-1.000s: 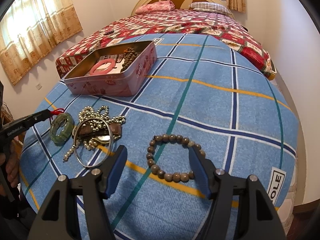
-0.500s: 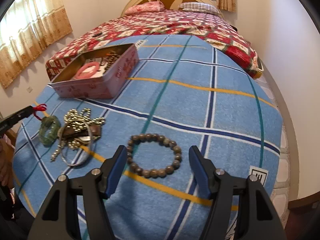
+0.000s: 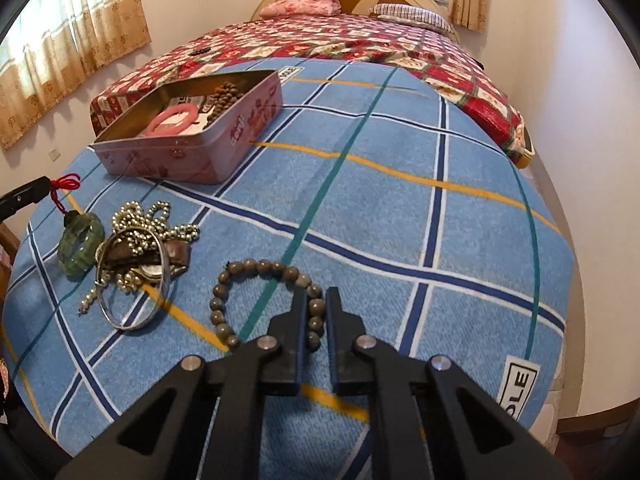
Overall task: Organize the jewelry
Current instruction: 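Lift both items and carry them over the pink tin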
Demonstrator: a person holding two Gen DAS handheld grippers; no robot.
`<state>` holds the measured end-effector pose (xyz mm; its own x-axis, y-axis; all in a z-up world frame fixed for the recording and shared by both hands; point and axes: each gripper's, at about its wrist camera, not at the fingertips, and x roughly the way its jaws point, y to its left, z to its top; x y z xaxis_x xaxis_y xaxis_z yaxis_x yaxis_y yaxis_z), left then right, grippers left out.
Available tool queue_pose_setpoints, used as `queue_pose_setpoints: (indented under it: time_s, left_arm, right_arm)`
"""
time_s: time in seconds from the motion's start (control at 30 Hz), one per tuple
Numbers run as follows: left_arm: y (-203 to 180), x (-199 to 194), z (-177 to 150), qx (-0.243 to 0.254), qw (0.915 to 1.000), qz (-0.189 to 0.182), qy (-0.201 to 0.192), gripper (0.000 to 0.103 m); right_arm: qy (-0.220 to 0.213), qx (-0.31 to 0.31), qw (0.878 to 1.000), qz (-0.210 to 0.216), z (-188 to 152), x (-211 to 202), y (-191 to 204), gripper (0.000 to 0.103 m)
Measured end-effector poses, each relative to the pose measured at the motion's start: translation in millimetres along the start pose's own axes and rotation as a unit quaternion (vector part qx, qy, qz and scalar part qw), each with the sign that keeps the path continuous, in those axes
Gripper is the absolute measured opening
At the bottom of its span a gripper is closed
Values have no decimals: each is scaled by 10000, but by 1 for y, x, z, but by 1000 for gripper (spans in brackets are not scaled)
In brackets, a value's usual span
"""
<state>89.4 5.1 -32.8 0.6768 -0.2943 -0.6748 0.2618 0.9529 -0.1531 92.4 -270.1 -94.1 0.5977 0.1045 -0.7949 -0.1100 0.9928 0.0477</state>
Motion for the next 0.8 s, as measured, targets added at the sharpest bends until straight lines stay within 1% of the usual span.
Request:
queue_pose_setpoints:
  time_s: [0.4,0.63,0.8]
  left_arm:
    - [-2,-6,12,58,9999,-4,-137,1]
    - [1,-7,25,103,9997,57,-219,1]
    - [2,-6,37,155,9995,32,-284,1]
  right_arm:
    - [-412,71,9990,185,19,-23,1,11]
    - [-699,-18,9968,376,42,-34,9,11]
    - [-845,-122,9950,518,56,-37,17,11]
